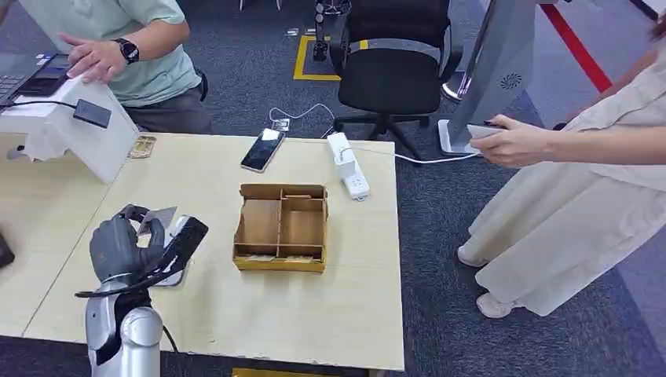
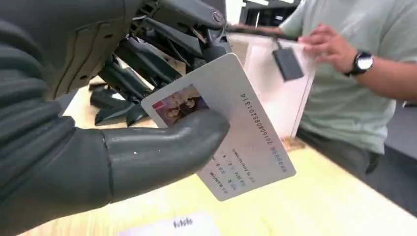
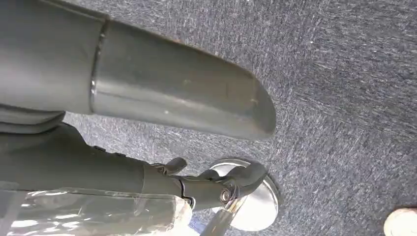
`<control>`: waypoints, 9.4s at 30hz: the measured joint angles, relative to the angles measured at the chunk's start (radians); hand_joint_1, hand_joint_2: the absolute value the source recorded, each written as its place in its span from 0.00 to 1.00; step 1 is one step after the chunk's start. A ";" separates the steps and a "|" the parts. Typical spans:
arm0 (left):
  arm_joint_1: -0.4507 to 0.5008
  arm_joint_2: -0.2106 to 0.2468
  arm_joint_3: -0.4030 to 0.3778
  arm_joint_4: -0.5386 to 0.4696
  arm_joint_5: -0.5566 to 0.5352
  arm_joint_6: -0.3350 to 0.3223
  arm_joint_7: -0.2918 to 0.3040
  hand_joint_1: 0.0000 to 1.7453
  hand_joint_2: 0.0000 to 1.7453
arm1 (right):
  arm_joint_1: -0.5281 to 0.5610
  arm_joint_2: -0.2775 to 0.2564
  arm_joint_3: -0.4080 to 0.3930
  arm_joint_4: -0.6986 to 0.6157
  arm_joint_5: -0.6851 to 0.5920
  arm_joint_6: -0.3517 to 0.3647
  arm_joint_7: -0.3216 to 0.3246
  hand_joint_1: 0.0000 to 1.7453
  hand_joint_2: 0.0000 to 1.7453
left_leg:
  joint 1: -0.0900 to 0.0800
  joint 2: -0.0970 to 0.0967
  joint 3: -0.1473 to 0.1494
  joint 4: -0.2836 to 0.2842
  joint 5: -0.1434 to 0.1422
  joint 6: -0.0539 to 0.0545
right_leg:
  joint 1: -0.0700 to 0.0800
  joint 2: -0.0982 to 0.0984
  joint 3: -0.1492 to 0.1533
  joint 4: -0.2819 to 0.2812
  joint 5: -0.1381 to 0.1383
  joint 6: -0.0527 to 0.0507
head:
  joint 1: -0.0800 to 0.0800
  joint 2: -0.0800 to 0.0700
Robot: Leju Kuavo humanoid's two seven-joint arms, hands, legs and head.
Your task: Pass the card to the sensor for recognition and then transmit it.
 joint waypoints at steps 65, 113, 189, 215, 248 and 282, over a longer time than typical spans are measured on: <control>-0.050 -0.014 0.145 0.209 0.438 -0.138 0.014 1.00 1.00 | -0.010 -0.017 0.027 -0.003 0.000 0.008 -0.006 0.00 0.00 | 0.000 0.000 0.000 0.000 0.000 0.000 | 0.000 0.000 0.000 0.000 0.000 0.000 | 0.000 0.000; -0.131 -0.018 0.260 0.337 0.252 -0.095 0.053 1.00 1.00 | -0.007 -0.017 -0.008 -0.013 0.000 0.009 -0.028 0.00 0.00 | 0.000 0.000 0.000 0.000 0.000 0.000 | 0.000 0.000 0.000 0.000 0.000 0.000 | 0.000 0.000; -0.290 -0.005 0.026 0.133 -0.199 0.177 0.080 1.00 1.00 | -0.008 -0.004 0.031 0.006 0.000 0.002 -0.009 0.00 0.00 | 0.000 0.000 0.000 0.000 0.000 0.000 | 0.000 0.000 0.000 0.000 0.000 0.000 | 0.000 0.000; -0.291 -0.031 0.025 0.132 -0.183 0.177 0.067 1.00 1.00 | -0.002 -0.004 0.044 0.006 0.000 0.003 0.003 0.00 0.00 | 0.000 0.000 0.000 0.000 0.000 0.000 | 0.000 0.000 0.000 0.000 0.000 0.000 | 0.000 0.000; -0.173 -0.034 0.190 0.135 -0.037 -0.037 0.106 1.00 1.00 | 0.006 -0.004 0.019 -0.029 0.000 0.016 -0.021 0.00 0.00 | 0.000 0.000 0.000 0.000 0.000 0.000 | 0.000 0.000 0.000 0.000 0.000 0.000 | 0.000 0.000; -0.151 -0.043 0.277 0.221 0.073 -0.165 0.149 1.00 1.00 | -0.009 -0.004 0.002 -0.028 0.000 0.008 -0.034 0.00 0.00 | 0.000 0.000 0.000 0.000 0.000 0.000 | 0.000 0.000 0.000 0.000 0.000 0.000 | 0.000 0.000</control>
